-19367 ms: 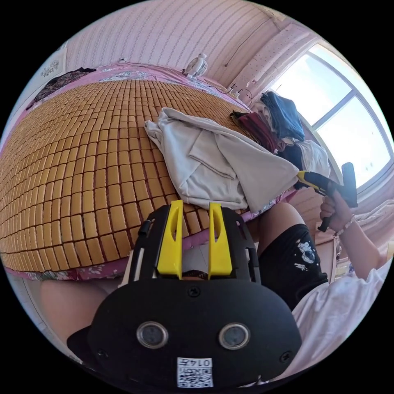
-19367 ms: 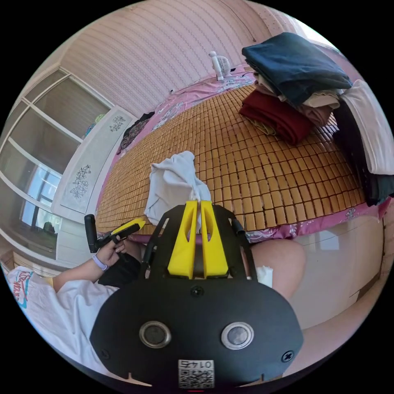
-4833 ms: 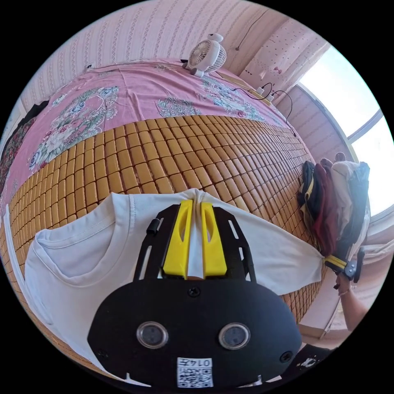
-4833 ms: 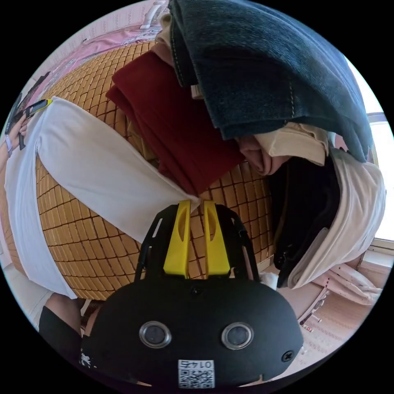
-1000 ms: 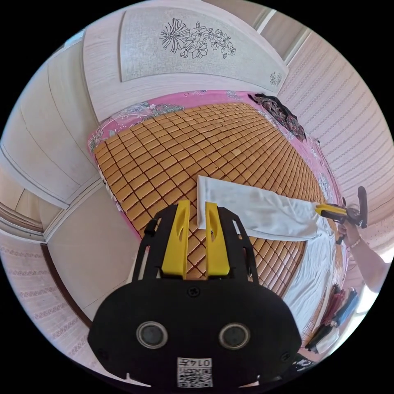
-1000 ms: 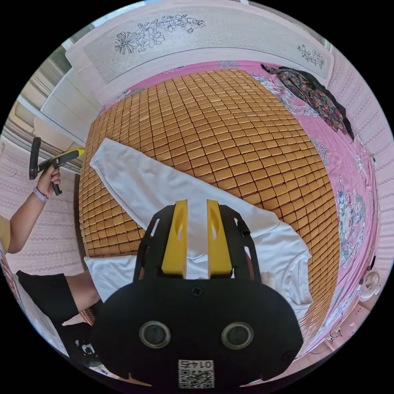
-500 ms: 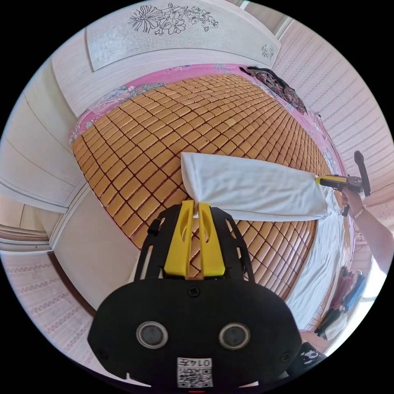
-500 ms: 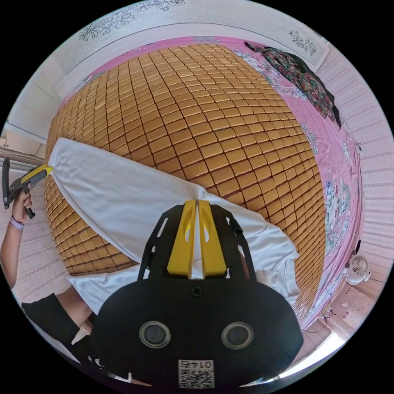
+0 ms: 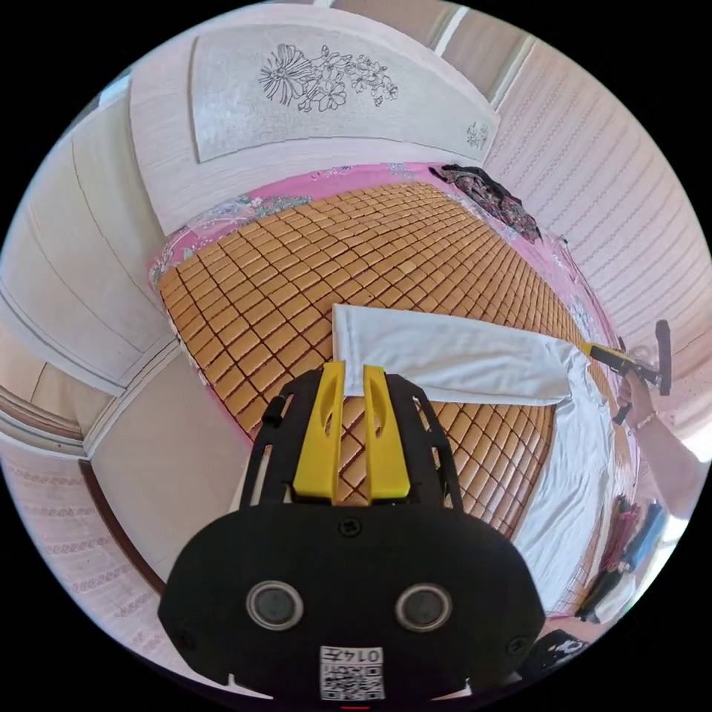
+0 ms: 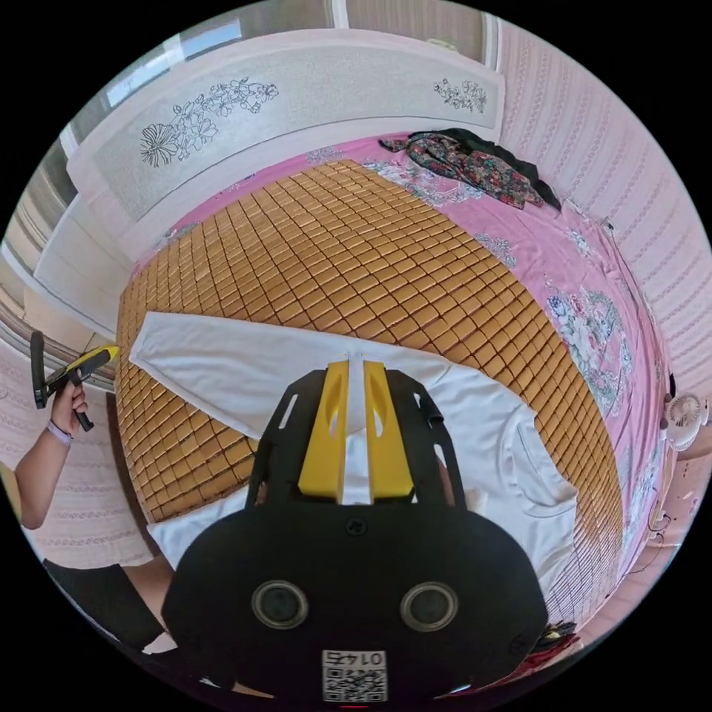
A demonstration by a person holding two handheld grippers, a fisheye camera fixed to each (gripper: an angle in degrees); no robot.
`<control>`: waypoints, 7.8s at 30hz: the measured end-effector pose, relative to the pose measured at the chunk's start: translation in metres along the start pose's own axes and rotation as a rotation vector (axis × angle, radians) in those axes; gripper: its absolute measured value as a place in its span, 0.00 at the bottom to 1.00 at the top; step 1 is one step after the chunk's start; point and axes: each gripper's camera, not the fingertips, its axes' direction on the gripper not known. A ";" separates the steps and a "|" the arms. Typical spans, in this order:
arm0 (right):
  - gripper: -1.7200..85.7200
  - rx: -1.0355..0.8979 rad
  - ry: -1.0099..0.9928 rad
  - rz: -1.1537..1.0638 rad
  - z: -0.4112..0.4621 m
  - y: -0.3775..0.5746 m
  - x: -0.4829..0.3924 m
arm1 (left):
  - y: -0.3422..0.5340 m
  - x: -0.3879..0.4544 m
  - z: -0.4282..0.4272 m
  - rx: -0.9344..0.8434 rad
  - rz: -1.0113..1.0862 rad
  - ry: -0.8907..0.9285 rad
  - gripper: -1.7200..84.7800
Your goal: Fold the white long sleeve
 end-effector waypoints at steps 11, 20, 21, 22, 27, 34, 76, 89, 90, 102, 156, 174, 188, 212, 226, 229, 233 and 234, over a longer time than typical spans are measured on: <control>0.01 -0.358 -0.078 0.323 -0.078 0.274 0.002 | 0.090 0.153 0.007 -0.415 0.413 0.297 0.08; 0.05 -0.398 -0.191 0.544 -0.128 0.419 0.009 | 0.148 0.273 0.017 -0.468 0.691 0.150 0.09; 0.07 -0.386 -0.201 0.567 -0.133 0.430 0.012 | 0.151 0.278 0.018 -0.481 0.690 0.153 0.09; 0.08 -0.368 -0.192 0.581 -0.138 0.440 0.015 | 0.158 0.288 0.019 -0.509 0.684 0.144 0.09; 0.10 -0.365 -0.192 0.622 -0.137 0.464 0.028 | 0.182 0.312 0.018 -0.587 0.617 0.051 0.09; 0.02 -0.344 -0.210 0.624 -0.138 0.484 0.031 | 0.205 0.352 0.032 -0.563 0.692 0.029 0.08; 0.01 0.137 0.502 0.703 -0.163 0.657 -0.196 | 0.418 0.220 -0.090 0.397 0.778 0.062 0.01; 0.01 0.527 0.303 0.718 -0.180 0.749 -0.238 | 0.486 0.191 -0.094 0.475 0.863 -0.098 0.01; 0.01 0.552 0.321 0.717 -0.180 0.754 -0.242 | 0.487 0.189 -0.094 0.474 0.859 -0.100 0.01; 0.11 0.606 0.629 0.598 -0.145 0.762 -0.281 | 0.466 0.133 -0.100 0.486 0.723 -0.010 0.04; 0.20 0.234 -0.191 -0.502 0.216 0.129 -0.291 | 0.072 -0.126 0.104 0.244 -0.053 0.129 0.16; 0.12 0.101 -0.207 -0.613 0.261 0.091 -0.339 | 0.030 -0.121 0.107 0.171 -0.117 0.116 0.06; 0.02 0.170 -0.319 -0.481 0.197 0.086 -0.301 | 0.022 -0.059 0.079 0.205 0.079 0.126 0.01; 0.14 0.363 0.123 0.639 -0.111 0.615 -0.069 | 0.238 0.329 -0.022 -0.039 0.980 1.074 0.05; 0.10 0.142 0.161 0.425 -0.059 0.568 -0.109 | 0.138 0.395 0.038 0.013 0.909 0.465 0.07; 0.05 0.077 0.192 0.420 -0.060 0.564 -0.113 | 0.115 0.438 0.053 0.018 0.909 0.402 0.08; 0.02 0.049 0.178 0.370 -0.081 0.561 -0.119 | 0.107 0.502 0.081 -0.037 0.983 0.265 0.08; 0.02 0.069 0.161 0.374 -0.093 0.562 -0.121 | 0.108 0.510 0.084 -0.045 0.997 0.242 0.07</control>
